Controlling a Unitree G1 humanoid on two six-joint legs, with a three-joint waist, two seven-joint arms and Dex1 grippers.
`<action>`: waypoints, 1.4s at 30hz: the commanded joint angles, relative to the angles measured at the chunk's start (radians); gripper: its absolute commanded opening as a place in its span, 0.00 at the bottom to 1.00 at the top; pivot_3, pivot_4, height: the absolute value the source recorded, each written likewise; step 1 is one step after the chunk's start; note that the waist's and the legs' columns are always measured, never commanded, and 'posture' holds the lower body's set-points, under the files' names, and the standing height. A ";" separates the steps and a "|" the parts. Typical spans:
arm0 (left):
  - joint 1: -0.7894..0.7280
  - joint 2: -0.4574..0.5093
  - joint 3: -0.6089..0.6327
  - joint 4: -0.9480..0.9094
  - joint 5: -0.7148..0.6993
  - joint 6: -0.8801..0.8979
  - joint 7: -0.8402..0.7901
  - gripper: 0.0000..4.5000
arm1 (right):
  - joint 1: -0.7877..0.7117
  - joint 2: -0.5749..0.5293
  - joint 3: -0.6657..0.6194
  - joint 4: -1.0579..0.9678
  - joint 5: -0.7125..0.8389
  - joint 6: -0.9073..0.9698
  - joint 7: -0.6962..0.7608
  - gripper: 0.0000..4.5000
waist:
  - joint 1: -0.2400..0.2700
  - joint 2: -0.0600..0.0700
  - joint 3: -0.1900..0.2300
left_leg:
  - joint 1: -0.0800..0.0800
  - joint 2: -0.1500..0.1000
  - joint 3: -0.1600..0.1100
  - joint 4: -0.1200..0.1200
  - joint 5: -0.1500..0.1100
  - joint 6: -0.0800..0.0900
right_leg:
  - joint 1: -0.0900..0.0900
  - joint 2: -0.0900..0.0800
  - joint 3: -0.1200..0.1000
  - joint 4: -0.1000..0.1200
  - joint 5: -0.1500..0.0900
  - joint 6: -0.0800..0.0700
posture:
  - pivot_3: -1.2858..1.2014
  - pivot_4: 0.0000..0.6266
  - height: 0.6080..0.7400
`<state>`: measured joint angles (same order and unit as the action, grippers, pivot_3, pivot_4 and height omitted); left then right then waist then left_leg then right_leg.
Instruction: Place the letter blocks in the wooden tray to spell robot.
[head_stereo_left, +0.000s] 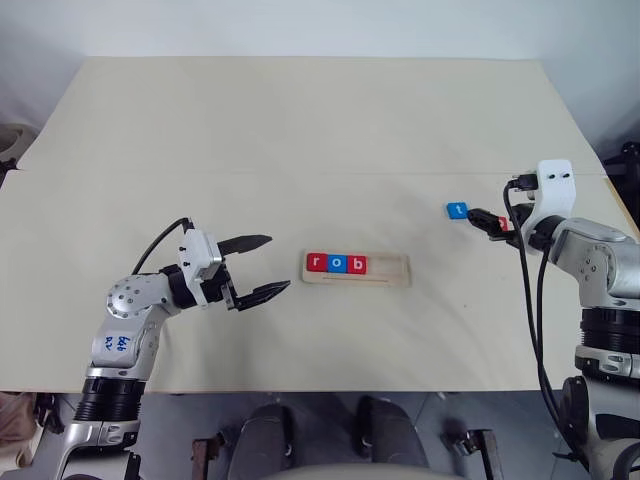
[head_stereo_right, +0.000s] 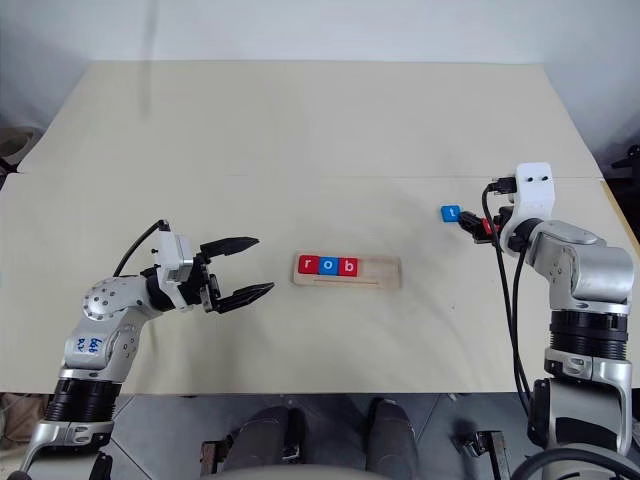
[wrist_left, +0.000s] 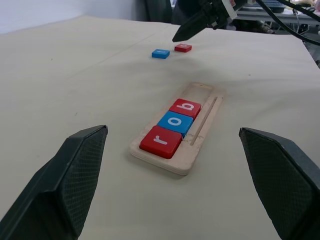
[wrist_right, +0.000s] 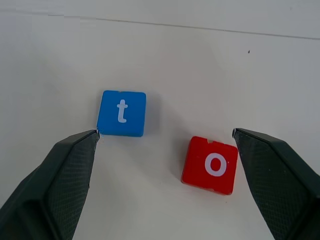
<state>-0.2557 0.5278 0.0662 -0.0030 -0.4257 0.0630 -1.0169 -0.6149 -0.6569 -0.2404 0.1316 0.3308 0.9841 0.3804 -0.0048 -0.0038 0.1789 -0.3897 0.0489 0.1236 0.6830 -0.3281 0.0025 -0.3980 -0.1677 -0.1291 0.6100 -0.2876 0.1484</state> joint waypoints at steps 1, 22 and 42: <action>0.002 0.012 0.014 -0.045 -0.009 -0.004 0.002 1.00 | 0.002 -0.002 -0.014 -0.032 -0.008 0.005 -0.020 0.99 | 0.000 0.000 0.000 | 0.000 0.000 0.000 0.000 0.000 0.000 | 0.000 0.000 0.000 0.000 0.000 0.000 | 0.52 0.24 1.00; 0.012 0.028 0.028 -0.067 -0.015 0.014 0.004 1.00 | -0.103 0.061 -0.040 0.243 -0.057 -0.056 -0.138 0.48 | -0.023 0.000 0.000 | 0.000 0.000 0.000 0.000 0.000 0.000 | 0.000 0.000 0.000 0.000 0.000 0.000 | 0.52 0.24 1.00; -0.048 0.015 -0.010 0.010 -0.010 0.016 -0.041 1.00 | 0.354 0.382 -0.192 -0.775 0.068 0.554 -0.244 0.49 | -0.011 0.000 -0.001 | -0.001 0.000 -0.001 -0.001 0.000 0.000 | -0.002 0.000 0.000 0.000 0.000 0.000 | 0.52 0.24 1.00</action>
<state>-0.2885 0.5448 0.0553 0.0180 -0.4281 0.0870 -1.0507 -0.2773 -0.2903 -0.4393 -0.6156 0.3826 1.5254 0.1259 -0.0156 -0.0034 0.1779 -0.3908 0.0491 0.1224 0.6819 -0.3285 0.0025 -0.3998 -0.1675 -0.1289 0.6101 -0.2877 0.1482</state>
